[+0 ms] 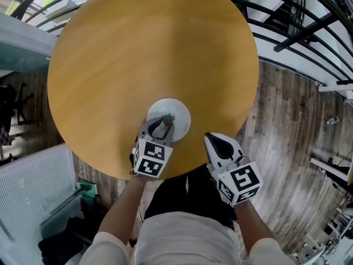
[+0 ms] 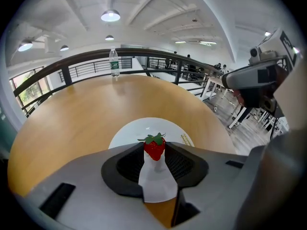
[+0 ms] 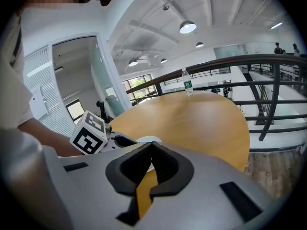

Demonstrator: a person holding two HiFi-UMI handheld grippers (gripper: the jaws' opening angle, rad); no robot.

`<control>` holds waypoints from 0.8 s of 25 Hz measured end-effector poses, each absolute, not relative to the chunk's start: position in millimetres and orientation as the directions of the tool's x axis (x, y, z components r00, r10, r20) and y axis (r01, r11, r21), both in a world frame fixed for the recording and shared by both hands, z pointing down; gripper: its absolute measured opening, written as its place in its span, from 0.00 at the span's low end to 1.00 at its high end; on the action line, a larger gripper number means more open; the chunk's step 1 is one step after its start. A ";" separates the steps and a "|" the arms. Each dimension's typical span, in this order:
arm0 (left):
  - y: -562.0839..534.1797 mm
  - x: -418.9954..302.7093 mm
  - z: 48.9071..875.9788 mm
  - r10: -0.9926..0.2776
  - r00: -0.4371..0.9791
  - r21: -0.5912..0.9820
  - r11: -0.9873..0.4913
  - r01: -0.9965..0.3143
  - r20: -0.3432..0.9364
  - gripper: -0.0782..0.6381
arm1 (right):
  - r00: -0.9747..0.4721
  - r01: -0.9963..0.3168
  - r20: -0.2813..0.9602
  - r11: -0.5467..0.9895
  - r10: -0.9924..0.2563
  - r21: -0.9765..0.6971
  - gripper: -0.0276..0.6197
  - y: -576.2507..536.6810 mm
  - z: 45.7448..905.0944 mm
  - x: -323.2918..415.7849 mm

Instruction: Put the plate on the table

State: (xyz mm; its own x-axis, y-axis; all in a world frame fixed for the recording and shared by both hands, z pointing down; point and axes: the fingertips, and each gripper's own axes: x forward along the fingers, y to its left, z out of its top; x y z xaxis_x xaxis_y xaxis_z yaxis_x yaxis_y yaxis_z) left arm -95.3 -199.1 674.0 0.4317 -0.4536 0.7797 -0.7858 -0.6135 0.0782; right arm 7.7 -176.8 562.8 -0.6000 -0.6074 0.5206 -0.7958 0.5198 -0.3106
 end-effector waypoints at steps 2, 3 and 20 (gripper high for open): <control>-200.3 -94.4 677.3 -0.449 0.427 0.073 -0.617 -0.783 0.785 0.32 | -0.599 -0.797 0.523 0.516 -0.607 -0.314 0.07 -176.4 564.6 8.7; -200.5 -93.8 678.7 -0.446 0.424 0.071 -0.619 -0.783 0.788 0.32 | -0.599 -0.797 0.523 0.514 -0.606 -0.317 0.07 -175.9 565.3 9.1; -201.3 -96.9 683.5 -0.428 0.389 0.055 -0.612 -0.789 0.816 0.36 | -0.600 -0.799 0.523 0.494 -0.606 -0.344 0.07 -172.6 563.5 11.1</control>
State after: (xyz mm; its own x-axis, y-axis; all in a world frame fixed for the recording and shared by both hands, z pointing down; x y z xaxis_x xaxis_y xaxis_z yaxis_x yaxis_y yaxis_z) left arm -96.9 -201.3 683.5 0.3893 -0.4279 0.8157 -0.7889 -0.6120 0.0554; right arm 11.1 -172.6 563.5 -0.5998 -0.6056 0.5230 -0.7986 0.4937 -0.3443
